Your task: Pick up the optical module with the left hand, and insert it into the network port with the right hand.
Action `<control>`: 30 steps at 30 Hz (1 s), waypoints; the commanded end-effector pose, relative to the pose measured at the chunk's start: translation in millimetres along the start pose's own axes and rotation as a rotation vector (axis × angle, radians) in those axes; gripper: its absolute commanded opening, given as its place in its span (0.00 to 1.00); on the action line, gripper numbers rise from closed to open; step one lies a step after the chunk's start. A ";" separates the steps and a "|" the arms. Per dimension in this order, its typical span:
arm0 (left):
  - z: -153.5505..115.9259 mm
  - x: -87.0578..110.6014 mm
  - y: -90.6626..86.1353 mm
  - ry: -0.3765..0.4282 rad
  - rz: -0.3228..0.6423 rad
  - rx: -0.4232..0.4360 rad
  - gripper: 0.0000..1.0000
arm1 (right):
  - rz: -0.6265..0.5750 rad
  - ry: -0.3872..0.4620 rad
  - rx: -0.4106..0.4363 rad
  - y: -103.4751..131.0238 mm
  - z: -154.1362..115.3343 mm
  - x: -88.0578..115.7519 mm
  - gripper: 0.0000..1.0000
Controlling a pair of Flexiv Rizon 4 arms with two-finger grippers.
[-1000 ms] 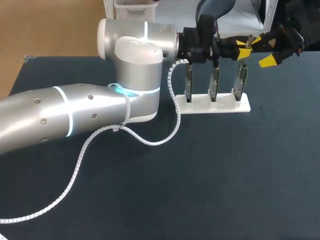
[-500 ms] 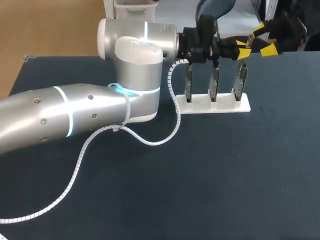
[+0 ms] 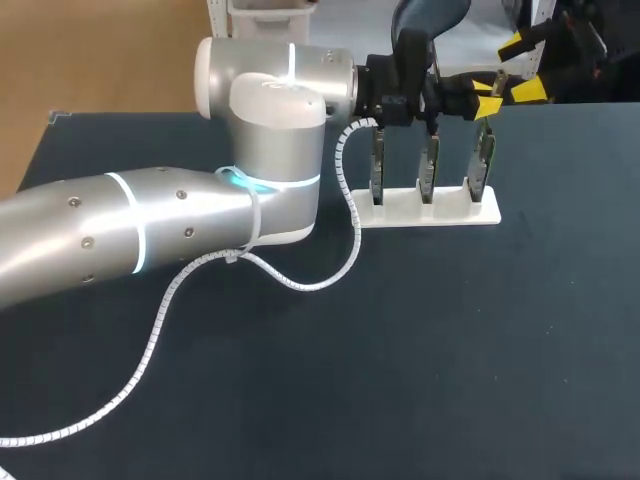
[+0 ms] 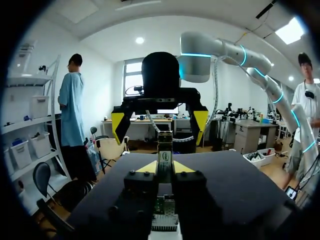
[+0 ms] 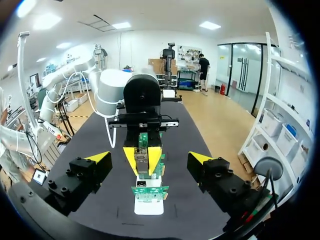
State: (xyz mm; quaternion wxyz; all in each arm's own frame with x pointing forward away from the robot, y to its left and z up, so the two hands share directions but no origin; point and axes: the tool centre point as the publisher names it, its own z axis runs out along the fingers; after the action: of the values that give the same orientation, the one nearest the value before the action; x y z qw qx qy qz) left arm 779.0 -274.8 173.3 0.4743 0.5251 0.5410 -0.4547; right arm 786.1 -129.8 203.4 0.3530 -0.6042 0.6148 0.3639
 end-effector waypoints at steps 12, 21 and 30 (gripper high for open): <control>0.2 0.1 1.3 0.001 0.000 0.003 0.00 | -0.015 -0.005 -0.027 2.1 9.1 -8.1 1.00; 0.2 0.1 1.3 0.001 0.000 0.003 0.00 | -0.018 -0.001 -0.034 2.6 11.5 -7.8 1.00; 0.2 0.1 1.3 0.001 0.000 0.003 0.00 | -0.027 0.003 -0.037 4.3 12.1 -7.0 0.00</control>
State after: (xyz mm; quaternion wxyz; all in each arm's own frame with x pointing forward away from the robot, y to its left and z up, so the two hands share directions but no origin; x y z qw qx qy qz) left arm 779.0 -274.8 173.2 0.4743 0.5251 0.5409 -0.4547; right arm 782.3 -115.9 204.0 0.3452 -0.6189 0.6007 0.3700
